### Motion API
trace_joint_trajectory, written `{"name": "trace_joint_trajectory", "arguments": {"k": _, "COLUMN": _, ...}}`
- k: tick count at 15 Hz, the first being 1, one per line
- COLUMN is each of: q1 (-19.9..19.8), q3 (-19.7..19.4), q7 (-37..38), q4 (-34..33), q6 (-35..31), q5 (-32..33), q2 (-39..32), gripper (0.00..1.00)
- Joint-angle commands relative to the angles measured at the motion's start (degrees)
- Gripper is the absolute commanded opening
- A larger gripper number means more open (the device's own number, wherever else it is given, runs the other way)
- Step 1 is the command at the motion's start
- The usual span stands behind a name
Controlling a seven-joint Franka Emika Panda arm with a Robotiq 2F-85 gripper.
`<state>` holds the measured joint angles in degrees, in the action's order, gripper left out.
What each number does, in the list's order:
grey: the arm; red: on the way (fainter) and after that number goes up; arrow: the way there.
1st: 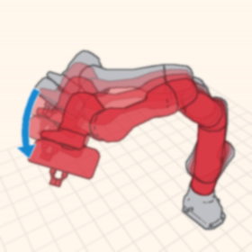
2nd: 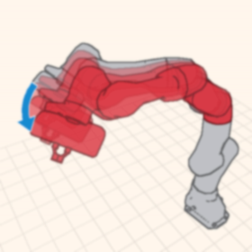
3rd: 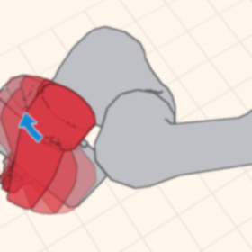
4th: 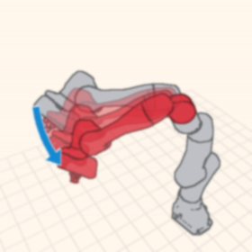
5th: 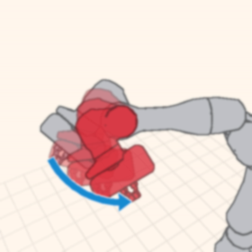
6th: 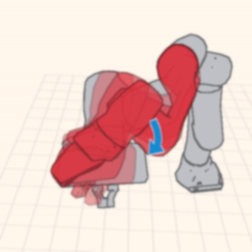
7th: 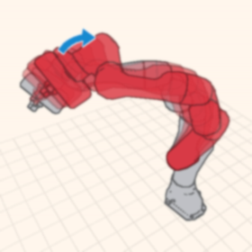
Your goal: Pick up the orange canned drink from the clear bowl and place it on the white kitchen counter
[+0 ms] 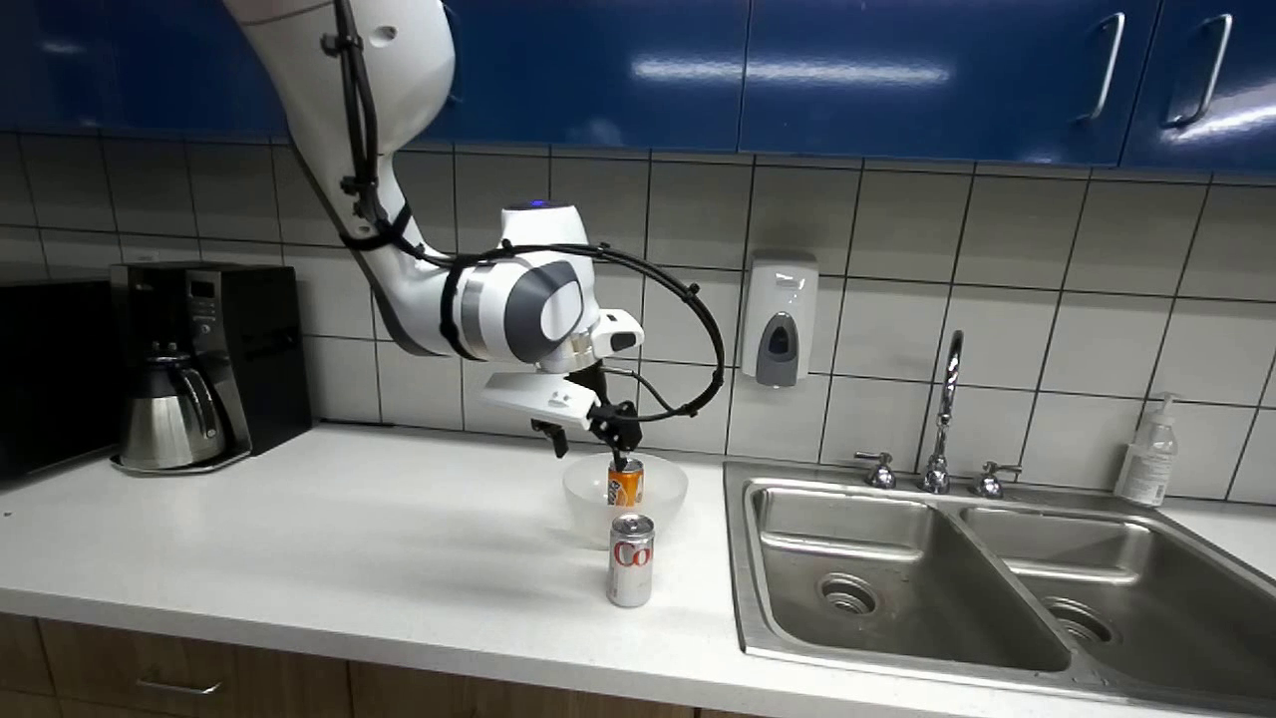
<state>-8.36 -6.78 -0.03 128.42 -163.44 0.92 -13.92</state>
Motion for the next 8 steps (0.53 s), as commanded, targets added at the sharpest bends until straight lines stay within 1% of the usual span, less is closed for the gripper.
{"name": "trace_joint_trajectory", "arguments": {"k": 1, "q1": -0.51, "q3": 0.34, "q7": -1.49, "q4": -6.09, "q6": 0.55, "q5": -0.94, "q2": -5.34, "gripper": 1.00}}
{"name": "trace_joint_trajectory", "arguments": {"k": 8, "q1": -1.76, "q3": 1.44, "q7": -2.15, "q4": -15.59, "q6": 1.08, "q5": -1.91, "q2": -13.57, "gripper": 1.00}}
